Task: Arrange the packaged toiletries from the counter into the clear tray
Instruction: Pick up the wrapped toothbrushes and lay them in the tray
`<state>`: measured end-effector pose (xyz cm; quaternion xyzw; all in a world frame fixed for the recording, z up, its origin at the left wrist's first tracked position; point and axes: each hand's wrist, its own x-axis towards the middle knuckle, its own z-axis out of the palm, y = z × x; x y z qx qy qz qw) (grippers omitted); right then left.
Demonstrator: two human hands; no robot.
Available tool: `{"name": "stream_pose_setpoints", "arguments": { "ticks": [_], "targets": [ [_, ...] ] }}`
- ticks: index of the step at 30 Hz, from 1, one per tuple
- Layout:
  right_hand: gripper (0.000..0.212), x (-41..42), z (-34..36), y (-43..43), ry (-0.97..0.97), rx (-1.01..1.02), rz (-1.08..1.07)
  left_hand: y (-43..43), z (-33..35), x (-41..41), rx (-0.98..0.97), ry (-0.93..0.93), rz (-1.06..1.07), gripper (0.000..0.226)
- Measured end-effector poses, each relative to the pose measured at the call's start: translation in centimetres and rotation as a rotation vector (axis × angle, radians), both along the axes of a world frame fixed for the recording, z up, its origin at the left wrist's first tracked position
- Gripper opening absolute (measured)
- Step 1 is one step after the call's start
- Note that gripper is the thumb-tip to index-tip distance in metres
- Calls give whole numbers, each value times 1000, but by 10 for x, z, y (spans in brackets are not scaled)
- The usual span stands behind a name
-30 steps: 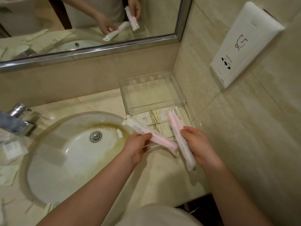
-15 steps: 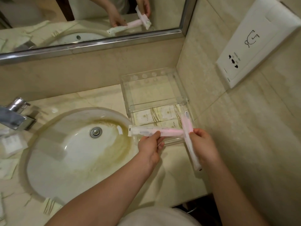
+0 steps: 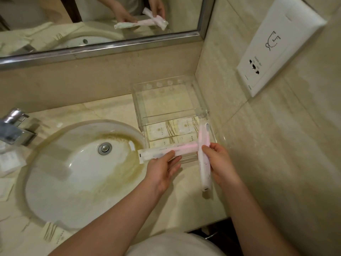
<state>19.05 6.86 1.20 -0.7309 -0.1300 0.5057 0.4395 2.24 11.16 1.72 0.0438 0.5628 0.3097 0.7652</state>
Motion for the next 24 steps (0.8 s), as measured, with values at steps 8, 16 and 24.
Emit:
{"name": "stream_pose_setpoints", "arguments": {
  "ticks": [8,16,24],
  "targets": [
    [20,-6,1,2,-24,35,58,-8,2,-6,46,-19,-63,22],
    [12,7,-2,3,-99,-23,-14,16,-2,-45,204,120,-45,8],
    [14,13,1,18,-359,-102,54,46,-14,-56,412,670,-524,16]
  ]
}}
